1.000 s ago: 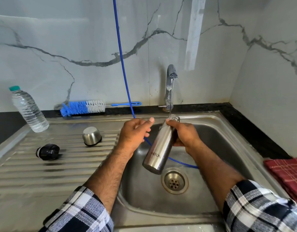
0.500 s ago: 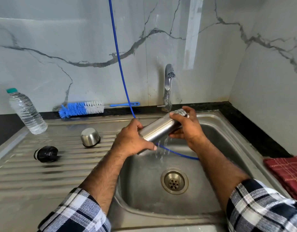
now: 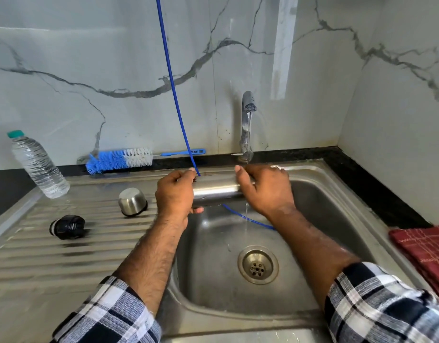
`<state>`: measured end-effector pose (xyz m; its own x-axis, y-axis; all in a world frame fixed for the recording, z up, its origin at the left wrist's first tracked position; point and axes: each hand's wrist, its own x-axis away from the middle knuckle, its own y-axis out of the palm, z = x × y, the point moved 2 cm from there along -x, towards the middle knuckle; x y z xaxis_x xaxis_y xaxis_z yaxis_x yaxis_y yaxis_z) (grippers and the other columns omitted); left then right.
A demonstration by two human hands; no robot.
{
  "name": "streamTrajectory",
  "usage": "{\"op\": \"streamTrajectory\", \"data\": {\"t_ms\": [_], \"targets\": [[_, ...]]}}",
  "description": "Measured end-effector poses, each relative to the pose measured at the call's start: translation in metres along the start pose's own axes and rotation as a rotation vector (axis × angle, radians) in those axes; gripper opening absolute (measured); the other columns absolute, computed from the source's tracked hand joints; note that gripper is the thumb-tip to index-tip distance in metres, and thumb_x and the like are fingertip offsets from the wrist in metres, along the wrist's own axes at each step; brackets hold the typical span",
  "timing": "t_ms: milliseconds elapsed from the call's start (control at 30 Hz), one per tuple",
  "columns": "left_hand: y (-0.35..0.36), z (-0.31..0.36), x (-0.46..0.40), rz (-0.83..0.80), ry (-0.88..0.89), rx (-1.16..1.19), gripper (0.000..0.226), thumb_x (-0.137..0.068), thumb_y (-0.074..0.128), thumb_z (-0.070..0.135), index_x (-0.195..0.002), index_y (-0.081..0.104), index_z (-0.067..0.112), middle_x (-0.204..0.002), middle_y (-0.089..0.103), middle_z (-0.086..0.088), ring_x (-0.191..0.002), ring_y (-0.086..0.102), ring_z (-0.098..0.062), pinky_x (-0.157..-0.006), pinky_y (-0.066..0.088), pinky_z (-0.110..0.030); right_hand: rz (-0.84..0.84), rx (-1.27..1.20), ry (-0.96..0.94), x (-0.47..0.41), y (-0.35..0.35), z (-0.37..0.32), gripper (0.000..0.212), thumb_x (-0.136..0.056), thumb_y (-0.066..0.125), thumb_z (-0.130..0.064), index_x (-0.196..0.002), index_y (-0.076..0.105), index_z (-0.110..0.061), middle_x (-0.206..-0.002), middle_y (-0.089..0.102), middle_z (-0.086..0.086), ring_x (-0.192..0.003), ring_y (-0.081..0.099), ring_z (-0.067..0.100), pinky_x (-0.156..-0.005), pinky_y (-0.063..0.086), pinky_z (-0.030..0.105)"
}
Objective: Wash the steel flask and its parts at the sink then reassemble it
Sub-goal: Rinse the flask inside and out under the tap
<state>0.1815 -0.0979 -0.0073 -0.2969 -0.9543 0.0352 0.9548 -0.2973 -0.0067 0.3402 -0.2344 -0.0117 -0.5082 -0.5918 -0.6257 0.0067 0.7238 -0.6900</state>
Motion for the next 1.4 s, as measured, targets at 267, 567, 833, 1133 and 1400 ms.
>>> {"op": "streamTrajectory", "data": {"t_ms": [267,567,833,1133,1400], "targets": [[0.015,0.004,0.005,0.063,0.214,-0.088,0.023,-0.092,0.075,0.038,-0.078,0.073,0.019,-0.081,0.068,-0.007,-0.075,0.071,-0.029,-0.043,0.060,-0.047,-0.080,0.076,0.024,-0.012,-0.005,-0.003,0.055,-0.104,0.034,-0.055,-0.090,0.074,-0.019,-0.084,0.073,0.009,-0.083,0.067,0.035,-0.067,0.046,0.036],[0.030,0.000,-0.007,0.158,0.454,-0.166,0.030,-0.087,0.063,0.052,-0.081,0.069,0.024,-0.069,0.064,0.011,-0.071,0.068,-0.029,-0.055,0.062,-0.049,-0.260,0.008,0.575,-0.045,-0.012,0.016,0.050,-0.099,0.052,-0.052,-0.102,0.076,-0.008,-0.104,0.073,0.018,-0.093,0.064,0.035,-0.078,0.043,0.035],[0.031,-0.001,-0.011,0.284,0.100,0.026,0.027,-0.092,0.060,0.040,-0.077,0.070,0.021,-0.086,0.071,-0.006,-0.070,0.072,-0.030,-0.041,0.060,-0.046,0.033,0.018,-0.310,-0.027,0.009,-0.001,0.041,-0.108,0.043,-0.033,-0.127,0.071,-0.012,-0.128,0.071,0.009,-0.127,0.060,0.034,-0.110,0.043,0.049],[0.028,-0.001,-0.005,0.231,0.168,0.044,0.024,-0.093,0.063,0.038,-0.078,0.069,0.021,-0.083,0.069,-0.006,-0.077,0.072,-0.031,-0.041,0.060,-0.045,-0.265,0.105,-0.140,-0.023,-0.010,0.015,0.099,-0.085,0.052,-0.062,-0.166,0.029,-0.011,-0.172,0.030,0.010,-0.161,0.021,0.030,-0.131,0.017,0.050],[0.014,-0.002,-0.009,0.314,0.134,0.032,0.027,-0.096,0.062,0.039,-0.074,0.067,0.025,-0.083,0.069,-0.003,-0.078,0.074,-0.029,-0.043,0.061,-0.046,-0.269,-0.015,-0.370,-0.012,0.000,-0.006,0.070,-0.102,0.042,-0.050,-0.164,0.038,-0.016,-0.171,0.035,0.001,-0.162,0.018,0.019,-0.133,0.008,0.046]]}}
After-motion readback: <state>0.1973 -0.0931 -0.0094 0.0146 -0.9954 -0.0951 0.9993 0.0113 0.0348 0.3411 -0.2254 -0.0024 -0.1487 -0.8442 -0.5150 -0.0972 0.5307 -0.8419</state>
